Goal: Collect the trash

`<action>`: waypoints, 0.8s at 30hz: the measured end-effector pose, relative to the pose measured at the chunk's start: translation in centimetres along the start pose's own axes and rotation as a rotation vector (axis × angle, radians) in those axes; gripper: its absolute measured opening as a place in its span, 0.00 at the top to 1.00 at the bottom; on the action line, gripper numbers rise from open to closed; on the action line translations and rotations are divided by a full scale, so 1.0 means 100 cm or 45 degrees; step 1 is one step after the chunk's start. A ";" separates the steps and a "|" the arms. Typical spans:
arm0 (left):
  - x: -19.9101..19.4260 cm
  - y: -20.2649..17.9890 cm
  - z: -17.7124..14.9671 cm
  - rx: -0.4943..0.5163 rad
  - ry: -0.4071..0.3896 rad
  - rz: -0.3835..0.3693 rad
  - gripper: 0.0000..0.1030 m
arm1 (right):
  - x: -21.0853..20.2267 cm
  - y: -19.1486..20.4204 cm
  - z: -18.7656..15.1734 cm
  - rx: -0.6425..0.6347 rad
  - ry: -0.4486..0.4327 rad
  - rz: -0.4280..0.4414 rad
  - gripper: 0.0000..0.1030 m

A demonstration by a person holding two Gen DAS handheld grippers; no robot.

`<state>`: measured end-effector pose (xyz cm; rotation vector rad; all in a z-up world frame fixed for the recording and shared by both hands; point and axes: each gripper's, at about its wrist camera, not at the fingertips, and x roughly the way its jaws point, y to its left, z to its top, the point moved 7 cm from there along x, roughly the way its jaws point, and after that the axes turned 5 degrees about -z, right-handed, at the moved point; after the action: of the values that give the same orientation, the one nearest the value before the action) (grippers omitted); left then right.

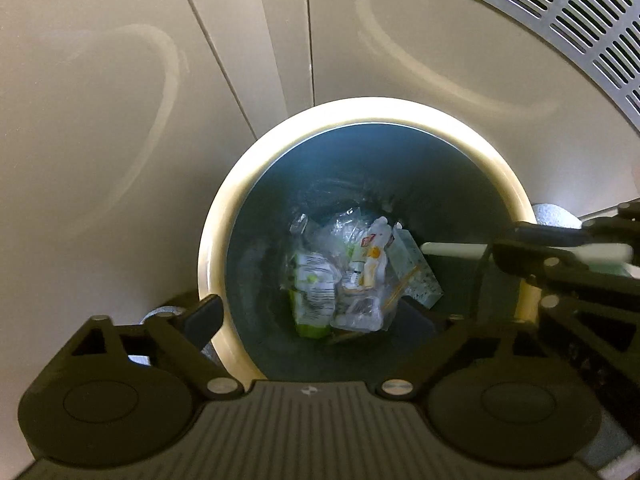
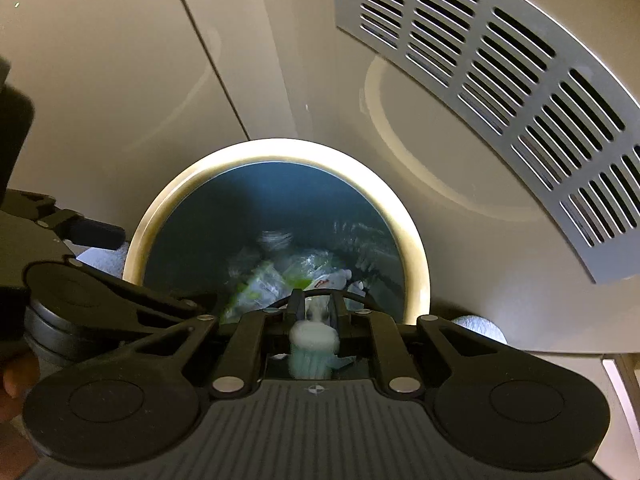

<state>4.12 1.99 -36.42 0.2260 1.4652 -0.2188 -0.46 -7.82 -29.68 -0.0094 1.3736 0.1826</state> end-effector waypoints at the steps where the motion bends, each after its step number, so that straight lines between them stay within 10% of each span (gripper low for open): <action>1: 0.001 0.002 -0.001 -0.008 0.008 -0.009 0.07 | -0.001 -0.002 0.000 0.007 0.004 -0.009 0.73; 11: -0.040 0.007 -0.017 -0.027 -0.021 -0.087 0.06 | -0.044 0.000 0.001 -0.026 -0.047 0.028 0.38; 24: -0.150 0.015 -0.063 -0.048 -0.330 -0.080 0.00 | -0.138 -0.012 -0.029 -0.031 -0.285 0.010 0.23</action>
<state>-2.92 5.34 -22.04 0.1159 1.2188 -0.2616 -5.62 -11.06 -16.90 -0.0037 1.1481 0.2005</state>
